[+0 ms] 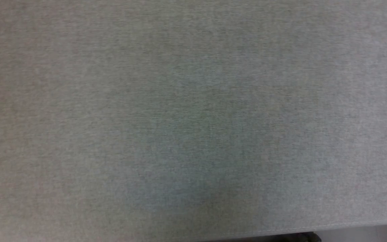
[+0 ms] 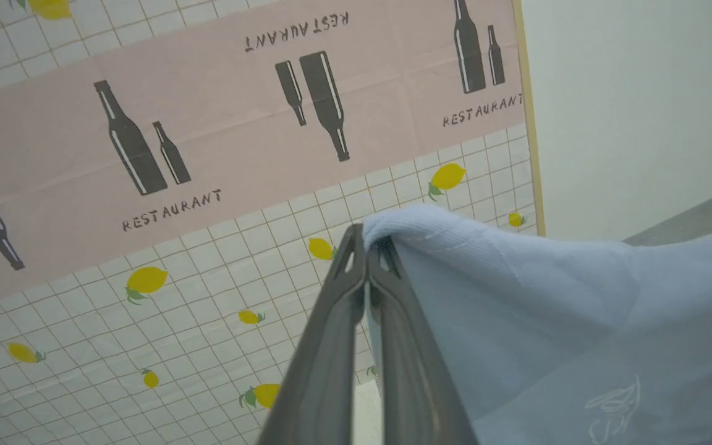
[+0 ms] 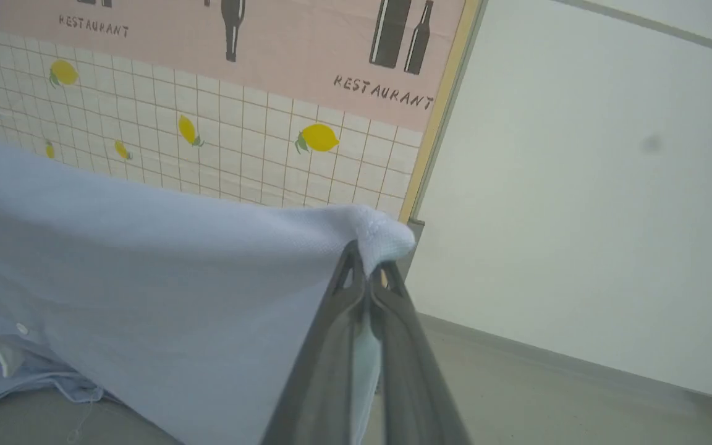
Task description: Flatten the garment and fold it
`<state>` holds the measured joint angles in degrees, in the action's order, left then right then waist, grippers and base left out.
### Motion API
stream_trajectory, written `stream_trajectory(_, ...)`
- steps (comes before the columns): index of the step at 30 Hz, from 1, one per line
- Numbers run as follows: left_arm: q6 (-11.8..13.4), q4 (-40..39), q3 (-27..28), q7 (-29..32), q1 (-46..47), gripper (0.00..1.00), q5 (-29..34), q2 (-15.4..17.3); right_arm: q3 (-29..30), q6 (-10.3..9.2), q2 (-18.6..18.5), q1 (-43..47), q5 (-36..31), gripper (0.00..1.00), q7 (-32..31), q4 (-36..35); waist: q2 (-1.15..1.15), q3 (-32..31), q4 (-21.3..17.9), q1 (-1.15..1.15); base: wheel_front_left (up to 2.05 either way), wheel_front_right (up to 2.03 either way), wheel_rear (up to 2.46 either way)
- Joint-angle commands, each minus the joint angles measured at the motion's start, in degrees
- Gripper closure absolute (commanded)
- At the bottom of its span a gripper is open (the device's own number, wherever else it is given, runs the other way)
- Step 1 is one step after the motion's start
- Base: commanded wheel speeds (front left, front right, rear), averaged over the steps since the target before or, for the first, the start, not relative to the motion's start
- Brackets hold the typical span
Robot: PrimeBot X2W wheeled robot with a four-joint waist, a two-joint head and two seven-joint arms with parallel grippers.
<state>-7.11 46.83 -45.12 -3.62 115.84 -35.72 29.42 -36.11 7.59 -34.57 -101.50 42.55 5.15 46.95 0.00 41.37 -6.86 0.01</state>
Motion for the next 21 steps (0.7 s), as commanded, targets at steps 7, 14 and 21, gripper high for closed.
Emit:
stream_trajectory(7, 0.3, -2.8, -2.3, -2.9, -20.2, 1.0, -5.5, 0.3, -5.1, -0.1, -0.3, 13.0, 3.4, 1.0, 2.0, 1.3, 0.0, -7.6, 3.2, -0.01, 0.0, 0.0, 0.0)
stream_trajectory(14, 4.0, -12.0, -5.1, -0.3, -42.5, 1.0, -10.2, 2.4, -10.8, -0.1, -2.7, 28.3, 7.0, 1.0, 1.4, -3.0, 0.0, -17.5, 4.8, -0.01, 0.0, 0.0, 0.0)
stream_trajectory(21, 9.0, -28.1, -10.4, 7.3, -62.9, 1.0, -13.1, 11.1, -17.6, -0.1, -8.9, 42.6, 5.2, 1.0, 1.5, -10.3, 0.0, -24.7, 6.0, -0.01, 0.0, 0.0, 0.0)
